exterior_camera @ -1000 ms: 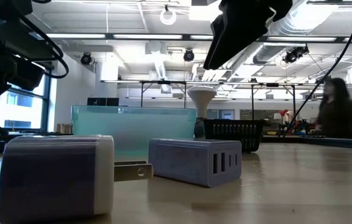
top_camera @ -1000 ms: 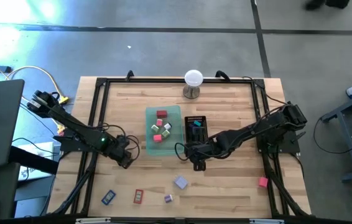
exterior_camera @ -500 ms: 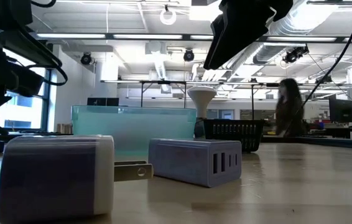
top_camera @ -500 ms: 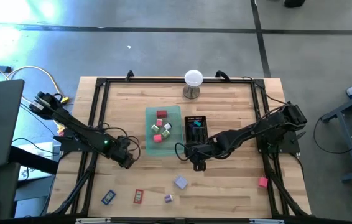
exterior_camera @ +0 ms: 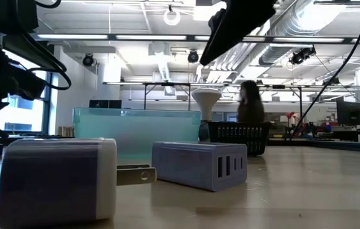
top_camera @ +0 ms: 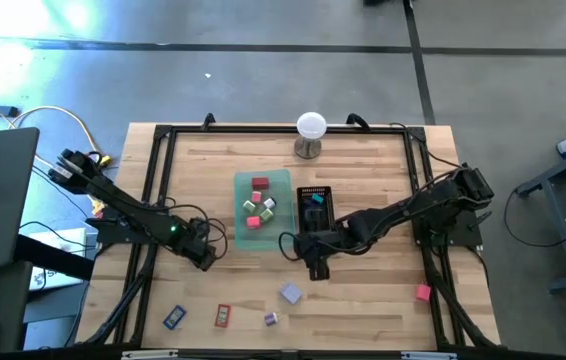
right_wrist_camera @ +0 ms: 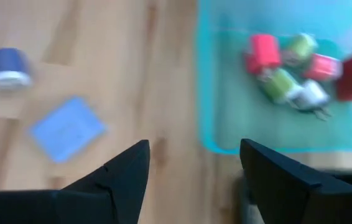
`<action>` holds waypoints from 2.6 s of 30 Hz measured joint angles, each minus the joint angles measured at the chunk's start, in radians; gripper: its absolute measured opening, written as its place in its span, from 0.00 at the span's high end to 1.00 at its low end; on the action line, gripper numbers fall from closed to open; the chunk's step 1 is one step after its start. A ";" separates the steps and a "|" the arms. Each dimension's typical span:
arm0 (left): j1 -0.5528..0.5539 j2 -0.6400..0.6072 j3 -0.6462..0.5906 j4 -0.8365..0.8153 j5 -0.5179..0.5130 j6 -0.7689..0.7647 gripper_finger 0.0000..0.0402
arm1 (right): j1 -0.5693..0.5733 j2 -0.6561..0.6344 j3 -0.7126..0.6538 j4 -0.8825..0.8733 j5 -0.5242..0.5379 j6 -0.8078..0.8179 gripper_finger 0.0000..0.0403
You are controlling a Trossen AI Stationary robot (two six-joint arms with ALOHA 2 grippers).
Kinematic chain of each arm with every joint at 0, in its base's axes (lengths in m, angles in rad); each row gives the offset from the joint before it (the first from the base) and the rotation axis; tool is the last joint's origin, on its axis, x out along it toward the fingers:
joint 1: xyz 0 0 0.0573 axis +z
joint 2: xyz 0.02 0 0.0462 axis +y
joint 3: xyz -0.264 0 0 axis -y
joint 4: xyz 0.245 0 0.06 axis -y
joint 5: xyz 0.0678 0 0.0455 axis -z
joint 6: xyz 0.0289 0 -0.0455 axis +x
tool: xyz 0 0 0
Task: Pick & Place Office items
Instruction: Put the violet digital clock into the black bin
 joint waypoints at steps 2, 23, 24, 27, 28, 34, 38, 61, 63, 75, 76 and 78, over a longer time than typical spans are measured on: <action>0.000 -0.004 0.004 -0.003 -0.009 0.013 0.64 | 0.000 0.000 0.000 0.020 -0.057 -0.018 0.41; -0.029 -0.132 0.278 0.029 -0.301 0.588 0.64 | -0.010 0.000 0.000 0.182 -0.196 -0.059 0.41; -0.036 -0.132 0.287 0.051 -0.304 0.623 0.64 | -0.010 0.000 0.000 0.190 -0.196 -0.080 0.41; -0.049 -0.132 0.300 0.184 -0.306 0.737 0.64 | -0.009 0.000 0.000 0.205 -0.196 -0.166 0.41; -0.050 -0.132 0.300 0.235 -0.303 0.776 0.64 | -0.009 0.000 0.000 0.213 -0.196 -0.194 0.41; -0.011 -0.122 0.300 0.518 -0.143 0.908 0.64 | 0.013 0.000 0.000 0.386 -0.076 -0.378 0.42; 0.040 -0.113 0.301 0.684 0.037 0.931 0.64 | 0.055 0.000 0.000 0.478 0.008 -0.555 0.45; 0.272 0.013 0.300 0.878 0.430 0.867 0.64 | 0.066 0.000 0.000 0.540 -0.076 -0.671 0.58; 0.280 0.012 0.300 0.880 0.432 0.867 0.64 | 0.065 0.000 0.000 0.539 -0.076 -0.671 0.59; 0.296 0.012 0.300 0.891 0.464 0.870 0.64 | 0.062 0.000 0.000 0.530 -0.074 -0.672 0.74; 0.296 0.012 0.300 0.891 0.464 0.870 0.64 | 0.062 0.000 0.000 0.531 -0.074 -0.674 0.75; 0.295 0.012 0.300 0.891 0.464 0.870 0.64 | 0.060 0.000 0.000 0.533 -0.074 -0.675 0.79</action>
